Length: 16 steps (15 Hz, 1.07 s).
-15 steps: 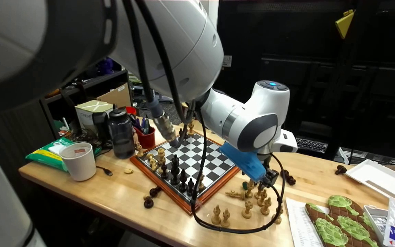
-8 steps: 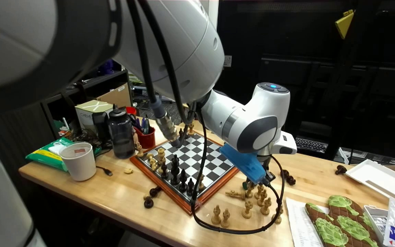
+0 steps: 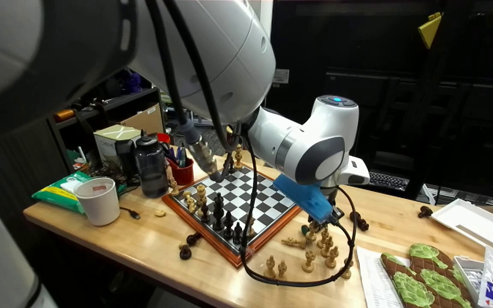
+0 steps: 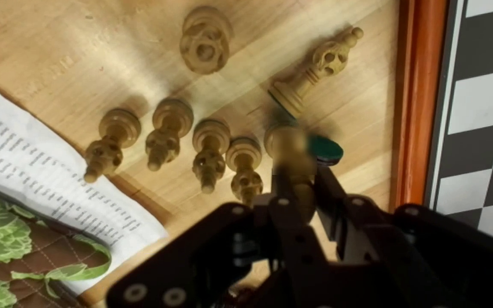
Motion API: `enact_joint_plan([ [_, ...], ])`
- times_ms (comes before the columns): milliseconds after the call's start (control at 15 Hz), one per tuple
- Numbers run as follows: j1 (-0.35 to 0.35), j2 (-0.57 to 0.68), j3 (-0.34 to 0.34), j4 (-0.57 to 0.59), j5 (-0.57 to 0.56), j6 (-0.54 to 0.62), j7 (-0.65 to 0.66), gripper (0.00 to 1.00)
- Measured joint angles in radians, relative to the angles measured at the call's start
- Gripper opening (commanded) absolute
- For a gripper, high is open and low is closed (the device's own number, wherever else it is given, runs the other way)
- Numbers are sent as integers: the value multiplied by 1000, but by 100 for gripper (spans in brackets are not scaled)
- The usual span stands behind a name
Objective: Pick up the white bishop and put it on the chess board next to the white rook
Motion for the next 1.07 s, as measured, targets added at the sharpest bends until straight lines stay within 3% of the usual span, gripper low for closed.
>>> enact_joint_plan([
  [333,18,-102,24,-2,-81,-74,4,5],
  [733,70,-214,62,-25,-75,-166,-46,5],
  [1067,121,-231,80,-39,-54,-184,-117,5],
])
